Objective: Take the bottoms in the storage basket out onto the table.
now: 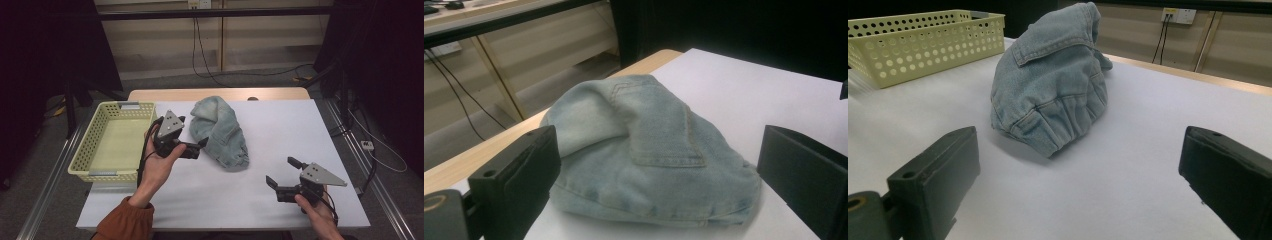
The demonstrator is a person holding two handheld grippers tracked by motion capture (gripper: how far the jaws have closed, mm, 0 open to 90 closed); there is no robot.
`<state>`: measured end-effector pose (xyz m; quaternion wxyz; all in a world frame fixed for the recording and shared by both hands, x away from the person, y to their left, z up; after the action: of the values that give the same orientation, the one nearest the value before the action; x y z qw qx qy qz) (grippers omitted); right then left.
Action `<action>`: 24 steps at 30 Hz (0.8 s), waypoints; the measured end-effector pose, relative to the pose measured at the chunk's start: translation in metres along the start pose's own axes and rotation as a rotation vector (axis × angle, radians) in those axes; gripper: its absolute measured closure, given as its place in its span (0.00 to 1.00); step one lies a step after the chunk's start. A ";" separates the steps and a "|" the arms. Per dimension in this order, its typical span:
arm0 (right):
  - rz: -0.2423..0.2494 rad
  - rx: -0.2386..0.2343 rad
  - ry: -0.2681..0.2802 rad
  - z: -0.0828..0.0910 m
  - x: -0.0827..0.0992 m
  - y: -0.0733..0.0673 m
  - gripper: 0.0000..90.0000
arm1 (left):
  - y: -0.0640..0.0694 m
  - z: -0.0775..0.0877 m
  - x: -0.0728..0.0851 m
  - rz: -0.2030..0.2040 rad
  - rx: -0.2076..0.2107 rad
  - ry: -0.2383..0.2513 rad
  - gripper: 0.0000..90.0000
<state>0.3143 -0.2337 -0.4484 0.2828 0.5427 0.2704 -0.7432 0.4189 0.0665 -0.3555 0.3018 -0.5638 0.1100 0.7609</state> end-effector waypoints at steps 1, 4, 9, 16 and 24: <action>0.000 0.000 0.000 0.000 0.000 0.000 0.03 | -0.001 0.002 0.000 0.005 -0.001 0.003 0.04; 0.003 -0.001 -0.001 0.000 0.000 0.000 0.03 | -0.006 0.009 0.002 0.002 -0.001 0.003 0.04; 0.000 0.001 0.000 0.000 0.000 0.000 0.03 | -0.016 0.022 0.004 0.011 -0.038 0.016 0.05; 0.002 -0.001 -0.001 -0.001 0.000 0.000 0.03 | -0.024 0.035 0.008 0.011 -0.066 0.030 0.05; 0.002 -0.002 -0.001 -0.001 0.000 0.000 0.03 | -0.024 0.052 0.019 -0.009 -0.075 0.019 0.05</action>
<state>0.3144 -0.2330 -0.4485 0.2842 0.5424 0.2703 -0.7430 0.3885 0.1186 -0.3509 0.2829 -0.5825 0.0816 0.7576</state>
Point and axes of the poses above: each handheld gripper's, and its own axes: z roughly backward along the jaws, x roughly out of its underside, y roughly to its right, the point moved 6 cm from there along -z, roughly forward along the jaws, and after that the axes turned 14 degrees about -x, right-handed, at the moved point
